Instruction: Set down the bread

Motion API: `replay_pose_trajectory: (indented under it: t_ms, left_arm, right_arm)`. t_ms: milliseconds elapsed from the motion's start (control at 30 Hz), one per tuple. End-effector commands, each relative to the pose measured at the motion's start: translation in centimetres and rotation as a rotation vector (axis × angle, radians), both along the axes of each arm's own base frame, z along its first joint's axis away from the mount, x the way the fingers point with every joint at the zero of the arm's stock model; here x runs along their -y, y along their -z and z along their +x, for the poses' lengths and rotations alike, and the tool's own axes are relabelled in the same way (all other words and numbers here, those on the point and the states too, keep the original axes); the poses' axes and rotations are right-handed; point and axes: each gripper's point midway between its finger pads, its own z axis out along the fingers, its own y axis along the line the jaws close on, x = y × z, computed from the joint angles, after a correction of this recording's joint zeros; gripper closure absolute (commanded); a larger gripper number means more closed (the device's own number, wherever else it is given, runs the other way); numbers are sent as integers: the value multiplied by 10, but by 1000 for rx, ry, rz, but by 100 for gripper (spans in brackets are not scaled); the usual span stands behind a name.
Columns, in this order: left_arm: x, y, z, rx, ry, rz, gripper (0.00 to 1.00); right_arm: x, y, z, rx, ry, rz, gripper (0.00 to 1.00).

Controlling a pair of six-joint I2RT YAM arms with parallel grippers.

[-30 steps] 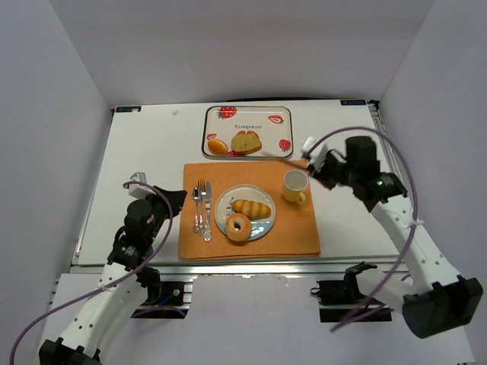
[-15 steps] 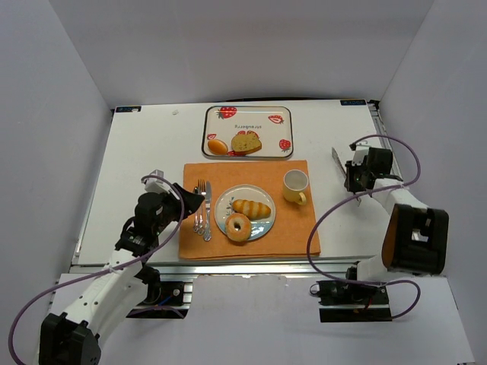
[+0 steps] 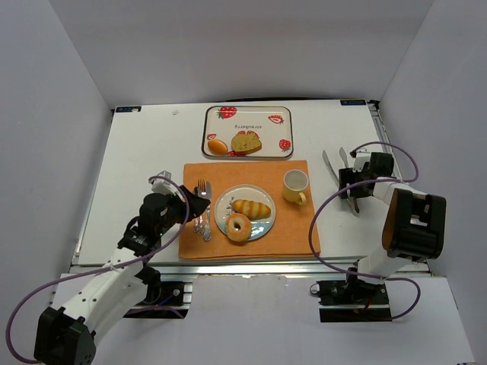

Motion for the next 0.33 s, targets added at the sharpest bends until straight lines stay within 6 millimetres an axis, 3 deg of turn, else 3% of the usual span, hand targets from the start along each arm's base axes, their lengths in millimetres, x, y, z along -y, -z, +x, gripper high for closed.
replay_pose_trajectory:
  t_ms: [0, 67, 100, 133, 167, 233, 267, 300]
  left_arm:
    - [0, -3, 2, 11, 6, 30, 33]
    - [0, -4, 3, 17, 6, 38, 32]
    - [-1, -4, 3, 18, 4, 40, 32]
    - [0, -5, 3, 19, 6, 42, 32]
    - [0, -5, 4, 21, 8, 45, 32]
    - [1, -7, 5, 25, 9, 47, 32]
    - [1, -7, 6, 23, 9, 47, 32]
    - [1, -10, 7, 32, 9, 45, 34]
  right_arm:
    - [3, -37, 11, 64, -51, -4, 22]
    - [7, -66, 25, 126, -89, -48, 21]
    - [7, -80, 28, 142, -93, -60, 11]
    - [9, -92, 34, 163, -91, -71, 11]
    - [13, -119, 49, 221, -81, -94, 11]
    - [5, -154, 64, 294, -94, -101, 11]
    - [5, -154, 64, 294, -92, -99, 11]
    - [-5, -174, 72, 337, -114, -95, 11]
